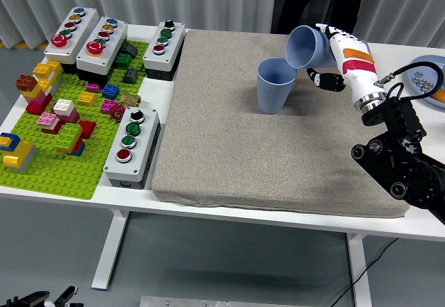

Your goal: Pick cup pour cup place

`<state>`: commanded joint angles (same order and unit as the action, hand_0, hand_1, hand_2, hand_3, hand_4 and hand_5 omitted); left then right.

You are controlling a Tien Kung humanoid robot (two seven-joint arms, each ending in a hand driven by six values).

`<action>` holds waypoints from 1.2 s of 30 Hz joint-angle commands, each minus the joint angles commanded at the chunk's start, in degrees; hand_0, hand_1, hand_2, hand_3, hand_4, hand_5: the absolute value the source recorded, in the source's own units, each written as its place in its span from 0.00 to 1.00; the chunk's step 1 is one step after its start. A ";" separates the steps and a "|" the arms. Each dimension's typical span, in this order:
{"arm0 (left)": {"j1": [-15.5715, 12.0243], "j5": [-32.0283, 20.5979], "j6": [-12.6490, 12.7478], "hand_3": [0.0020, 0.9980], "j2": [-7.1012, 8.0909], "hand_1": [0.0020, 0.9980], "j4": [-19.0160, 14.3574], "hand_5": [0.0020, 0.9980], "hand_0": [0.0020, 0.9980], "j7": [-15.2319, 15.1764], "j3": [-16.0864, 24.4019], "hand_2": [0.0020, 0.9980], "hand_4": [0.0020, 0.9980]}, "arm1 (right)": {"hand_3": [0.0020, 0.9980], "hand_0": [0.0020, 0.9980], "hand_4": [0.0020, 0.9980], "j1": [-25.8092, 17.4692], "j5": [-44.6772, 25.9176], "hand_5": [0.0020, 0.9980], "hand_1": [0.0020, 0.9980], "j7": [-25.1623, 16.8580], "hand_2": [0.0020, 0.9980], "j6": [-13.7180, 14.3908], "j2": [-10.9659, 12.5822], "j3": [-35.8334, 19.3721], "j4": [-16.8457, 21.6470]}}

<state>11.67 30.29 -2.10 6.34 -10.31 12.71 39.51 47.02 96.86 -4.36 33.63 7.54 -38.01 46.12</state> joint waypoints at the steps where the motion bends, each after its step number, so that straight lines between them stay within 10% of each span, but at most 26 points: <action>1: 0.01 0.00 0.03 0.72 -0.03 0.78 0.00 0.99 0.76 0.00 0.07 0.83 0.51 | 0.61 0.73 0.61 0.01 0.01 0.04 0.66 0.00 0.56 -0.01 -0.02 0.10 0.03; 36: -0.41 0.60 0.03 0.72 0.08 0.78 0.00 0.99 0.76 0.26 0.52 0.83 0.51 | 0.60 0.74 0.60 0.41 4.96 0.02 0.66 2.68 0.55 2.68 0.13 1.86 0.55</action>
<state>11.27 30.89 -2.07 6.42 -10.31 12.97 40.03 47.43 101.82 -1.68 36.31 7.68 -36.14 46.67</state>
